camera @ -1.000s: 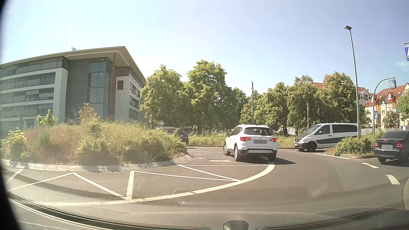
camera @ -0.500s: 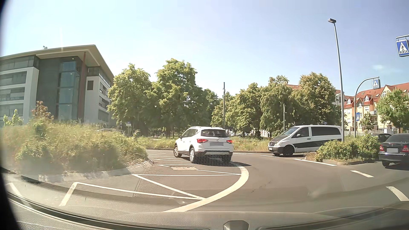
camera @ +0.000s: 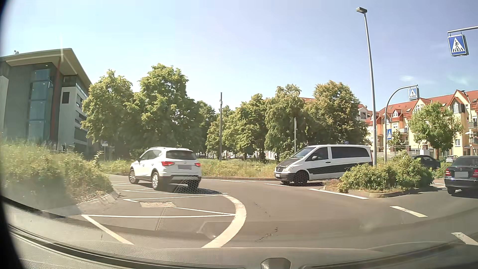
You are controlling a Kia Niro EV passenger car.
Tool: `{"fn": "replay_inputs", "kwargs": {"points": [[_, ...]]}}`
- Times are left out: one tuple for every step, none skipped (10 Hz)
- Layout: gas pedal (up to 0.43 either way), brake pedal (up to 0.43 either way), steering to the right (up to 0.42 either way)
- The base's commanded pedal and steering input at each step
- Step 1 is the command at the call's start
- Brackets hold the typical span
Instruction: Follow the waypoints while adhering to traffic rules and regulations
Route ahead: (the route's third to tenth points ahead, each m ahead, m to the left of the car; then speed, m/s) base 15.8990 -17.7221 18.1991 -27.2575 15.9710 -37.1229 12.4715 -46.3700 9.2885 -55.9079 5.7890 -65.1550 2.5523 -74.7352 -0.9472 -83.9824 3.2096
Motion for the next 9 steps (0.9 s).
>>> {"fn": "replay_inputs", "kwargs": {"points": [[0.000, 0.030, 0.350], [0.039, 0.030, 0.356], [0.047, 0.030, 0.370], [0.059, 0.030, 0.380], [0.067, 0.030, 0.393], [0.067, 0.030, 0.407], [0.067, 0.030, 0.423], [0.067, 0.030, 0.435], [0.079, 0.030, 0.449]]}}
